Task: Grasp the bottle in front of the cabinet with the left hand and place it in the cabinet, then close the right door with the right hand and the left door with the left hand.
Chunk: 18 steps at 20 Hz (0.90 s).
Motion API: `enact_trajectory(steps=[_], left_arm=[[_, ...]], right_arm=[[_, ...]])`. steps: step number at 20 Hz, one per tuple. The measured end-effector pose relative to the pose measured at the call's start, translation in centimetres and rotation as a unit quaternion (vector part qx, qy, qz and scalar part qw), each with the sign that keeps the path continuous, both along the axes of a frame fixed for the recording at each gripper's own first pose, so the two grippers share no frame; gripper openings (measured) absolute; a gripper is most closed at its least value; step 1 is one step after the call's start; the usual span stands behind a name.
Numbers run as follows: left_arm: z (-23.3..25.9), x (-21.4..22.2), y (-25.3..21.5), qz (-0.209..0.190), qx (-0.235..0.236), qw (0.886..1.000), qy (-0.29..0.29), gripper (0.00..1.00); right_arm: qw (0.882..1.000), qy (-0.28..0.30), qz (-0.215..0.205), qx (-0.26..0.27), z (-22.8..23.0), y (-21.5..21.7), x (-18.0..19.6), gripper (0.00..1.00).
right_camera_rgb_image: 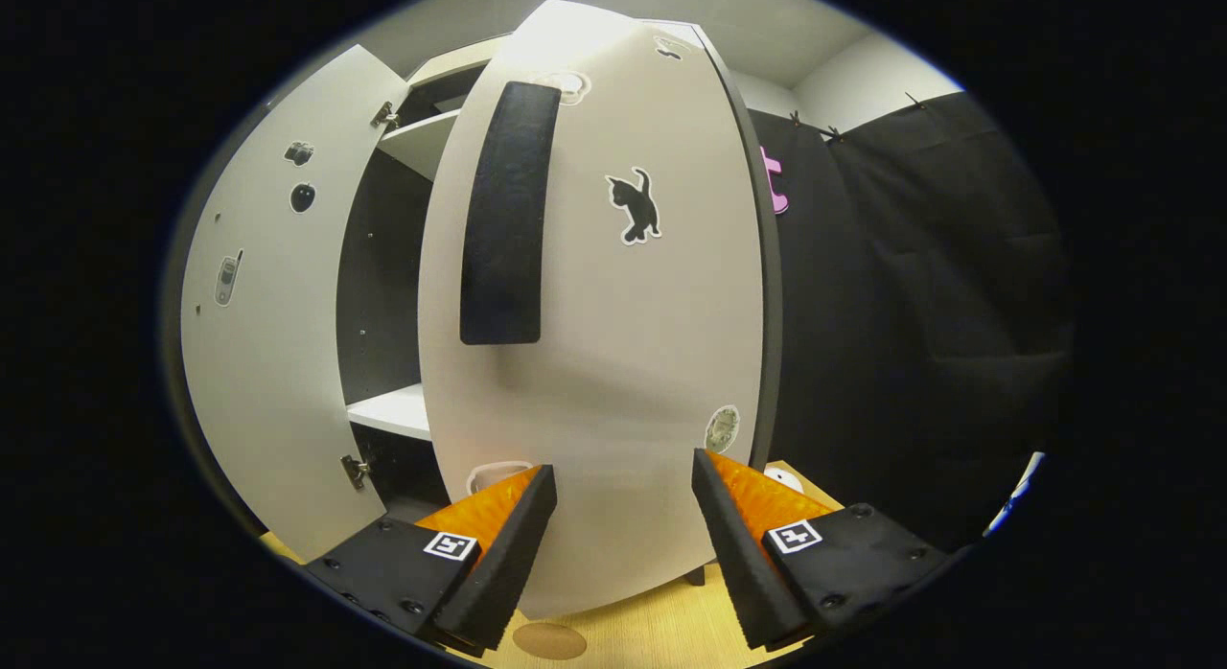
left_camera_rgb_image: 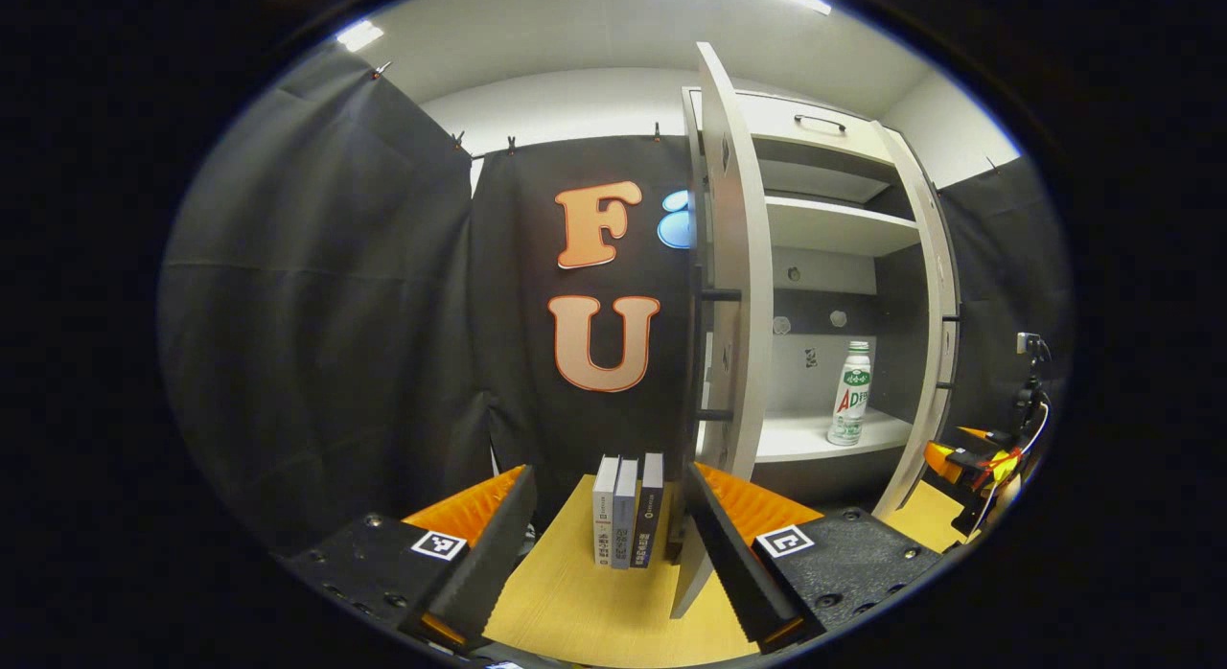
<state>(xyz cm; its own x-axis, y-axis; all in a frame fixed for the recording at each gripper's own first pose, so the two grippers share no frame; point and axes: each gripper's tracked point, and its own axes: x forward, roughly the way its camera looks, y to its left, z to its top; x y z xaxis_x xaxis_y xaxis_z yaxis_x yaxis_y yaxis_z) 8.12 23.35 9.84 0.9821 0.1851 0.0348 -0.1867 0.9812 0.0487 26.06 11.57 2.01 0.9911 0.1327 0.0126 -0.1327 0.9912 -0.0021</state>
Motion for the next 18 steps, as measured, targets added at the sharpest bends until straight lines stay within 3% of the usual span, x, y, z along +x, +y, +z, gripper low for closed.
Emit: enact_trajectory(steps=[5,6,13,18], left_arm=[[-1.8,1.6,0.1,-0.004,-0.005,1.0,0.017,0.95],[-2.3,1.9,0.2,-0.004,-0.008,1.0,0.021,0.95],[-4.9,4.2,0.6,-0.012,-0.014,0.999,0.04,0.95],[-5.6,6.2,0.8,-0.021,-0.018,0.999,0.045,0.95]], right_arm=[[1.0,-0.005,0.003,-0.013,0.3,0.3,0.1,0.87],[1.0,-0.001,0.002,-0.016,0.2,0.2,0.0,0.94],[1.0,0.001,-0.014,-0.016,1.2,-1.6,-2.0,0.95],[0.999,0.008,-0.02,0.028,3.8,-4.8,-4.9,0.96]])
